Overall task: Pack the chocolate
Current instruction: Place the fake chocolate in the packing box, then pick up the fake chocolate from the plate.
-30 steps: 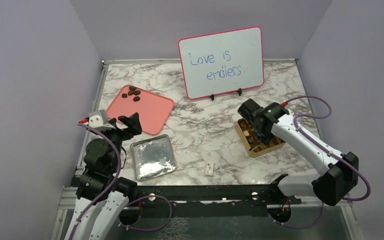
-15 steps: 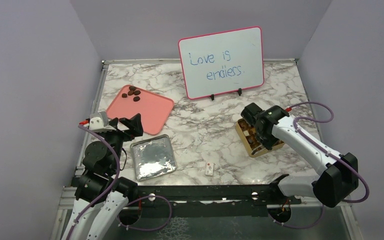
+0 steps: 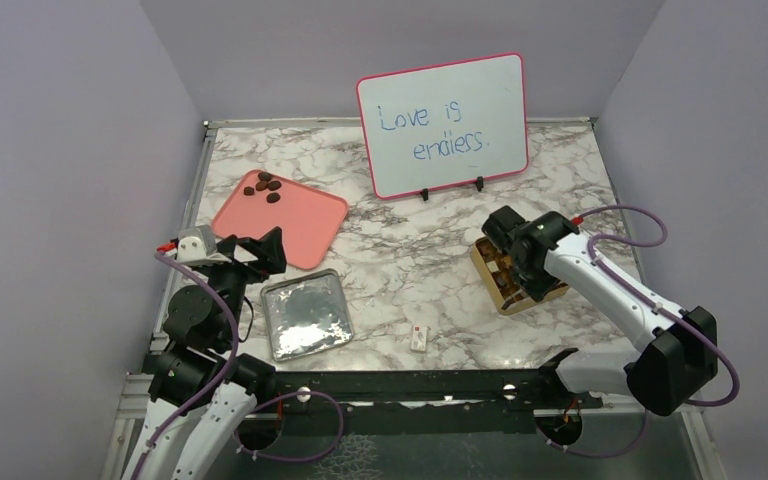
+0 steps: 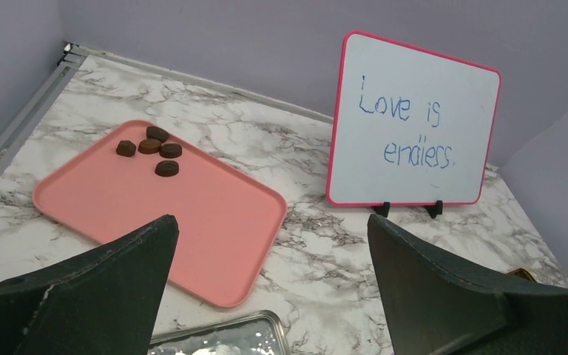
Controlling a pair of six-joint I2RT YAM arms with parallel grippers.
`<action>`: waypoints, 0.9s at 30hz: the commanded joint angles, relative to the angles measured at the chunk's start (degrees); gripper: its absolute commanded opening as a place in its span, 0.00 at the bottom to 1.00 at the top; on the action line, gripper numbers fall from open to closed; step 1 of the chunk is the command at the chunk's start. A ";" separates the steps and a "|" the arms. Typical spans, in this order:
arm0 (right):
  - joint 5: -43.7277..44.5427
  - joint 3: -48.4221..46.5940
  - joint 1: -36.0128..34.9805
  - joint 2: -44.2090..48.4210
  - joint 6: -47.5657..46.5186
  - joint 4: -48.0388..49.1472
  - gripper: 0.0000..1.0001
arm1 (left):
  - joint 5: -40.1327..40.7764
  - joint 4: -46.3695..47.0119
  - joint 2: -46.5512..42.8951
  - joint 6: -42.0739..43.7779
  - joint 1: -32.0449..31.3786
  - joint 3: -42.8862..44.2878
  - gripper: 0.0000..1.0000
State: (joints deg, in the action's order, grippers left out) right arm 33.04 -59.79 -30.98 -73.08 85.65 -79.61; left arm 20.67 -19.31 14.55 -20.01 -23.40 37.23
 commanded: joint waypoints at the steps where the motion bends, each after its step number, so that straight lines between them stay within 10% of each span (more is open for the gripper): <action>1: -0.08 -1.38 0.42 2.03 1.22 -1.58 0.35 | 0.83 1.83 -0.97 1.11 -0.68 -0.59 0.99; 19: 5.70 -11.09 0.46 1.59 -6.51 -0.30 0.34 | 1.08 1.97 -2.12 1.13 -2.85 -0.77 0.99; 27: -4.54 -10.16 0.42 3.92 -34.01 26.88 0.30 | 1.53 1.91 -2.63 0.75 -3.06 -0.69 0.99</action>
State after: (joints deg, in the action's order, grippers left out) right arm 34.06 -71.55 -30.74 -71.64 67.99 -70.35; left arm 21.02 -18.87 12.95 -19.40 -26.24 36.93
